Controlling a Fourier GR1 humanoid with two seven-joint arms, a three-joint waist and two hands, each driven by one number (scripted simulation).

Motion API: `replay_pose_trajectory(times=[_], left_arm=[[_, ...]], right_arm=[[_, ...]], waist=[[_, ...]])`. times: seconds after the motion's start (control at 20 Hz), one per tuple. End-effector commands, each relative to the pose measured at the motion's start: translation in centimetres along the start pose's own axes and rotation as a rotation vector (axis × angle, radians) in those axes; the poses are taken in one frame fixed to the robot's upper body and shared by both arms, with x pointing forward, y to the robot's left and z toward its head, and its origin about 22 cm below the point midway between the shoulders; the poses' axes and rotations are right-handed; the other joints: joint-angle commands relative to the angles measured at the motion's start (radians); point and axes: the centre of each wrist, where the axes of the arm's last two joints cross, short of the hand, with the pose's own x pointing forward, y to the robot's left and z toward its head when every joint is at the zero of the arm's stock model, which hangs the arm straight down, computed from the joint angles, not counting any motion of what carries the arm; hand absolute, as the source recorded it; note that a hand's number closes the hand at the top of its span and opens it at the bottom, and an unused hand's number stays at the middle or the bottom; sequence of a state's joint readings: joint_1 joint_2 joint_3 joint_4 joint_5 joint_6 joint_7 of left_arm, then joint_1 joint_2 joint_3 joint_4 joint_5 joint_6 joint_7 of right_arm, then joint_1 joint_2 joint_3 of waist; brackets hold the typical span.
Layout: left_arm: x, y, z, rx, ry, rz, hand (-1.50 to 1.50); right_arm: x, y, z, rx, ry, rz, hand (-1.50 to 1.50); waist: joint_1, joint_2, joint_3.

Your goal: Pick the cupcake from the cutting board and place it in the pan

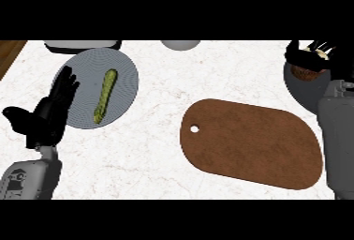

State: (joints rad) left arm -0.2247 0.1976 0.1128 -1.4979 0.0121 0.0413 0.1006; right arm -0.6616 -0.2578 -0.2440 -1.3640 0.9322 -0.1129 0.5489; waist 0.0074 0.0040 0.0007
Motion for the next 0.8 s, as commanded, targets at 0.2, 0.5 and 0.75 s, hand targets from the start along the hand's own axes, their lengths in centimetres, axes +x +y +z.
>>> replay_pose_trajectory(times=[0.2,0.5,0.75], left_arm=[[-1.4,-0.3,0.2,-0.021,0.006,0.016,0.0],[-0.1,-0.7,0.4,-0.039,-0.019,0.004,0.0],[-0.7,-1.5,-0.7,-0.054,-0.025,0.011,0.0]], right_arm=[[-10.6,-3.6,-6.5,-0.102,0.055,0.125,1.5],[-16.3,-3.7,-8.0,-0.14,0.112,0.247,1.5],[-18.8,-3.7,-8.2,-0.162,0.116,0.191,1.5]], waist=[[0.016,0.009,0.001],[0.04,0.013,0.002],[0.047,0.025,0.004]])
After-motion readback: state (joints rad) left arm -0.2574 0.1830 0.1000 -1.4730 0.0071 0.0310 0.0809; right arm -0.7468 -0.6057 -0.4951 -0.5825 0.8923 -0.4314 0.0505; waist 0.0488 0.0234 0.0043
